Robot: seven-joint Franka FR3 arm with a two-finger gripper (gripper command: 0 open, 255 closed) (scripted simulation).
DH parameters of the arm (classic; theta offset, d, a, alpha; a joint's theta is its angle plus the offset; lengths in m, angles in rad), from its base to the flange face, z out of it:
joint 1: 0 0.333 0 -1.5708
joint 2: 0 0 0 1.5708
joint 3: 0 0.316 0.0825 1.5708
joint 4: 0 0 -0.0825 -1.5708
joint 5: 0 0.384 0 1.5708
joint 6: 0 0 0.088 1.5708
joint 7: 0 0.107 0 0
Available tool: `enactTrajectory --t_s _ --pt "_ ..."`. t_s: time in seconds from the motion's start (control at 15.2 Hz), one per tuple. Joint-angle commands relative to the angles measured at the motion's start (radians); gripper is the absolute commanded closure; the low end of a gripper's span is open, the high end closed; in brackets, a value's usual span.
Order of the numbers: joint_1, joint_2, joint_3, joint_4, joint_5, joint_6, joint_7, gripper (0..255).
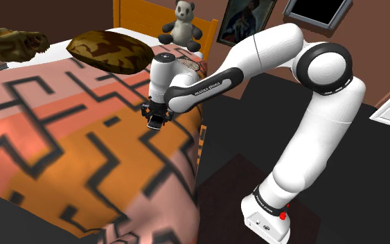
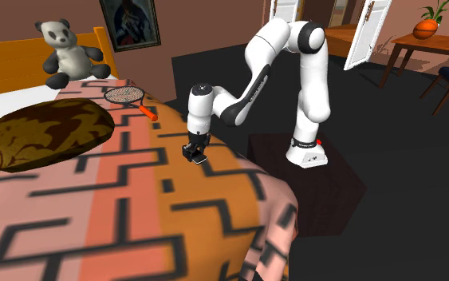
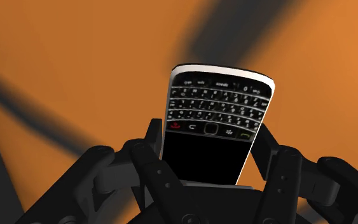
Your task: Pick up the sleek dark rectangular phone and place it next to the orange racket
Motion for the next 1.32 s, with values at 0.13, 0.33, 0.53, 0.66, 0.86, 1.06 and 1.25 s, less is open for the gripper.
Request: enactTrajectory --t_s 0.13,0.33,0.53,0.66,0.86,1.06,1.25 --pt "0.000 0.000 0.000 -0.001 0.000 -0.001 0.000 255" --pt "-0.004 -0.016 0.005 0.007 0.018 -0.020 -0.016 255" --pt "-0.009 -0.042 0.012 0.019 0.045 -0.051 -0.039 255" --pt "-0.012 -0.058 0.017 0.028 0.062 -0.072 -0.054 255" --pt "-0.016 -0.081 0.022 0.043 0.086 -0.104 -0.075 255" --pt "-0.018 -0.103 0.025 0.060 0.108 -0.137 -0.095 255" --pt "-0.021 -0.123 0.028 0.080 0.128 -0.171 -0.113 255"
